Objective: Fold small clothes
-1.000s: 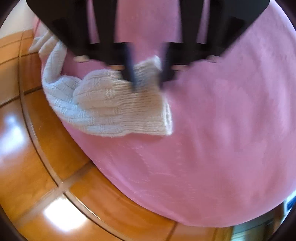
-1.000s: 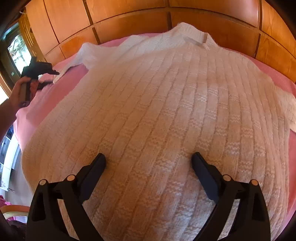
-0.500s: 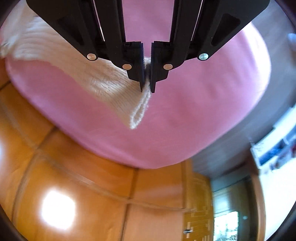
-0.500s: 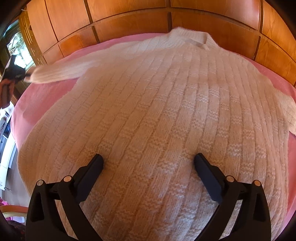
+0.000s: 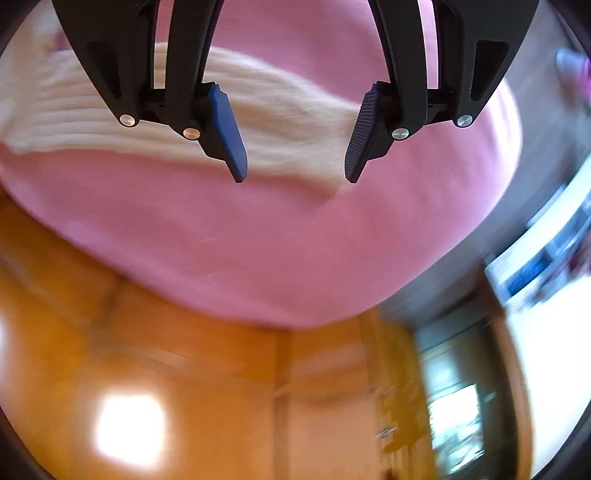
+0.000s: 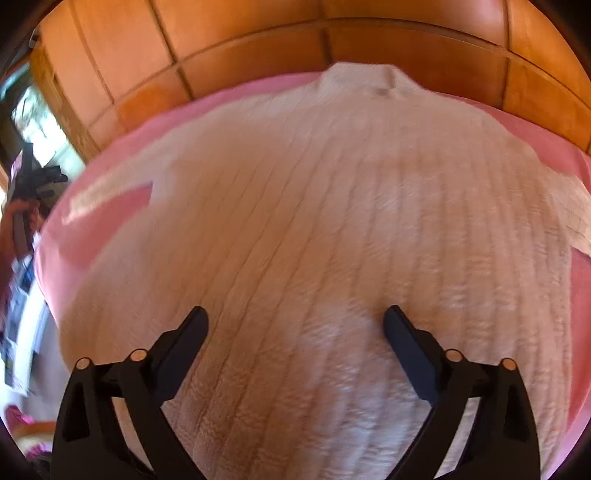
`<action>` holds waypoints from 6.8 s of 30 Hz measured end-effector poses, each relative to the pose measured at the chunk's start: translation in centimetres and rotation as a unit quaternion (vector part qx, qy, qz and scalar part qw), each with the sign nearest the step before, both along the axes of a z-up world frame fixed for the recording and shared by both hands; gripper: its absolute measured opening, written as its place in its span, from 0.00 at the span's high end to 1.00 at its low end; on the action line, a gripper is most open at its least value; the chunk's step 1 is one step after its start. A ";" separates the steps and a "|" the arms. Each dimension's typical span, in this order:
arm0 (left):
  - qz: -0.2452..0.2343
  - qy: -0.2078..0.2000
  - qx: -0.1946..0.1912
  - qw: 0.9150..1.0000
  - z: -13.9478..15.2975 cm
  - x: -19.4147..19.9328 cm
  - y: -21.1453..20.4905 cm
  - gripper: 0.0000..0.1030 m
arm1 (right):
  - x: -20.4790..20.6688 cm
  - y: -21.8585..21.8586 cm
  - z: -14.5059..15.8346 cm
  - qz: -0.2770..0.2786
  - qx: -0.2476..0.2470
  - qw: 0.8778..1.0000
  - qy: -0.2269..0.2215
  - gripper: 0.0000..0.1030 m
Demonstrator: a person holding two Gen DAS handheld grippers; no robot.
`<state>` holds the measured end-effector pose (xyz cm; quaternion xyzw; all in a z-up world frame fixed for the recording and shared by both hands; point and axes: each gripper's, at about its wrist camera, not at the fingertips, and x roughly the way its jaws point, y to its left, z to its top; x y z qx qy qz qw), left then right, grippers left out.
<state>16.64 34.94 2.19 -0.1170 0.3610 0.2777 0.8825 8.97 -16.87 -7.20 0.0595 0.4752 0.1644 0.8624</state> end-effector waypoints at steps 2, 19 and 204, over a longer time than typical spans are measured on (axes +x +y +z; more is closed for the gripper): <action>-0.074 -0.026 -0.027 0.997 0.8 1.2 -3.8 0.47 | 1.2 -2.2 0.6 -0.025 0.003 1.000 -0.007 0.14; -0.471 0.039 -0.025 0.881 -5.5 16.8 -33.2 0.32 | 22.1 -9.0 2.7 -0.028 -0.097 0.994 -0.044 0.21; -0.328 0.026 -0.261 0.908 -7.9 0.6 -30.8 0.08 | 4.8 -11.3 1.3 -0.056 0.097 0.994 -0.006 0.23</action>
